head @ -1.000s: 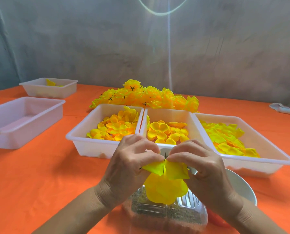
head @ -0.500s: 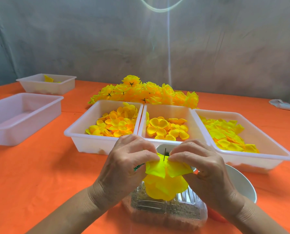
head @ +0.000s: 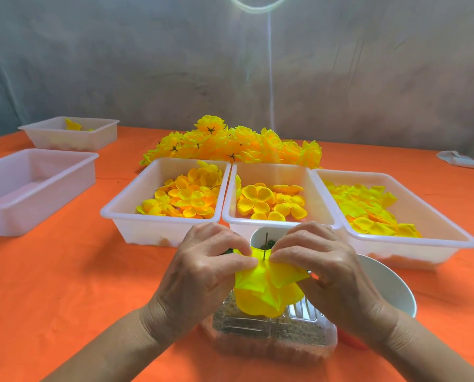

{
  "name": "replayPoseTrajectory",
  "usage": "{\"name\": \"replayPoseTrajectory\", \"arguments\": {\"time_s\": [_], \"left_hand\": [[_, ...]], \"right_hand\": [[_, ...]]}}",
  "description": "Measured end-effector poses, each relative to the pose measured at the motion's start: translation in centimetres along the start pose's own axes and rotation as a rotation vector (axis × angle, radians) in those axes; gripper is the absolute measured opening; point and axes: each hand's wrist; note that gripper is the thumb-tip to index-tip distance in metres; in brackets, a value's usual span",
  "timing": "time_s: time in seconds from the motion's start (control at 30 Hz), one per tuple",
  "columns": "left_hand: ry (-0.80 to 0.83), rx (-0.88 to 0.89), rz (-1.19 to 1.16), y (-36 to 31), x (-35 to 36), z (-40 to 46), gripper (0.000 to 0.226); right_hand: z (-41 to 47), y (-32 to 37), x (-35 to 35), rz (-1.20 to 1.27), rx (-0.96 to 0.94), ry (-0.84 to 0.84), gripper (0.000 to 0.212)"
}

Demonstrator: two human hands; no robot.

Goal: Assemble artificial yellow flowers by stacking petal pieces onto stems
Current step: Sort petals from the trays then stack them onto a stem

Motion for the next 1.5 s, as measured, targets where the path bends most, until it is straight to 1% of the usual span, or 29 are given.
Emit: {"name": "replayPoseTrajectory", "arguments": {"time_s": [0.13,0.27,0.37,0.5,0.57,0.6,0.67,0.73,0.83,0.93,1.0,1.07,1.13,1.17,1.23,1.33,1.37,1.5], "left_hand": [[0.012,0.009,0.003,0.2,0.2,-0.2,0.018],[0.044,0.024,0.024,0.1,0.3,-0.7,0.019],[0.059,0.059,0.058,0.0,0.3,-0.5,0.019],[0.174,0.095,0.087,-0.3,-0.6,-0.2,0.025],[0.257,0.051,-0.018,-0.2,-1.3,-0.1,0.028],[0.276,-0.011,-0.109,-0.1,-1.6,0.0,0.031],[0.239,-0.192,-0.321,-0.2,-1.8,0.5,0.031],[0.17,-0.309,-0.455,-0.7,-1.5,1.2,0.03],[0.157,-0.365,-0.529,-1.2,-0.2,2.0,0.027],[0.132,-0.438,-0.675,-0.7,1.2,1.7,0.02],[0.113,-0.47,-0.749,-0.3,1.7,1.4,0.026],[0.123,-0.474,-0.753,0.0,2.0,1.2,0.028],[0.144,-0.475,-0.762,0.0,2.0,1.3,0.026],[0.151,-0.475,-0.77,0.1,2.0,1.3,0.025],[0.177,-0.474,-0.774,0.1,1.8,1.4,0.022],[0.196,-0.482,-0.762,0.1,1.7,1.6,0.022],[0.191,-0.487,-0.754,0.1,1.7,1.6,0.024],[0.191,-0.475,-0.741,0.1,1.6,1.8,0.019]], "right_hand": [[-0.1,0.0,0.1,-0.006,-0.002,0.024,0.025],[-0.4,0.3,0.4,-0.037,0.016,0.075,0.026],[-0.4,0.4,0.2,-0.058,0.001,0.089,0.032],[-0.6,0.6,-0.2,-0.102,0.005,0.151,0.026],[-0.8,0.6,-0.5,-0.105,0.01,0.185,0.027],[-0.9,0.6,-0.7,-0.103,0.012,0.197,0.03],[-1.1,0.6,-0.9,-0.11,0.019,0.204,0.027],[-1.1,0.8,-0.9,-0.108,0.041,0.207,0.027],[-1.1,0.9,-1.1,-0.061,0.081,0.221,0.03],[-1.3,0.3,-1.6,0.1,0.12,0.221,0.025],[-1.6,-1.0,-2.0,0.267,0.189,0.164,0.023],[-1.8,-3.5,-2.5,0.362,0.365,0.069,0.028],[-1.8,-7.2,-2.9,0.297,0.612,0.012,0.032],[-1.9,-9.4,-3.1,0.225,0.727,0.02,0.032],[-2.0,-13.9,-3.3,0.082,0.93,0.131,0.033],[-2.0,-18.7,-2.8,-0.082,1.163,0.423,0.041],[-1.9,-19.5,-2.5,-0.128,1.195,0.514,0.043],[-1.3,-20.9,-1.2,-0.254,1.2,0.8,0.044]]}}
Point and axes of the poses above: each hand's wrist, its own z-axis towards the middle knuckle, its own x-axis out of the palm, y = z × x, and after that the axes turned 10 degrees about y, right-handed
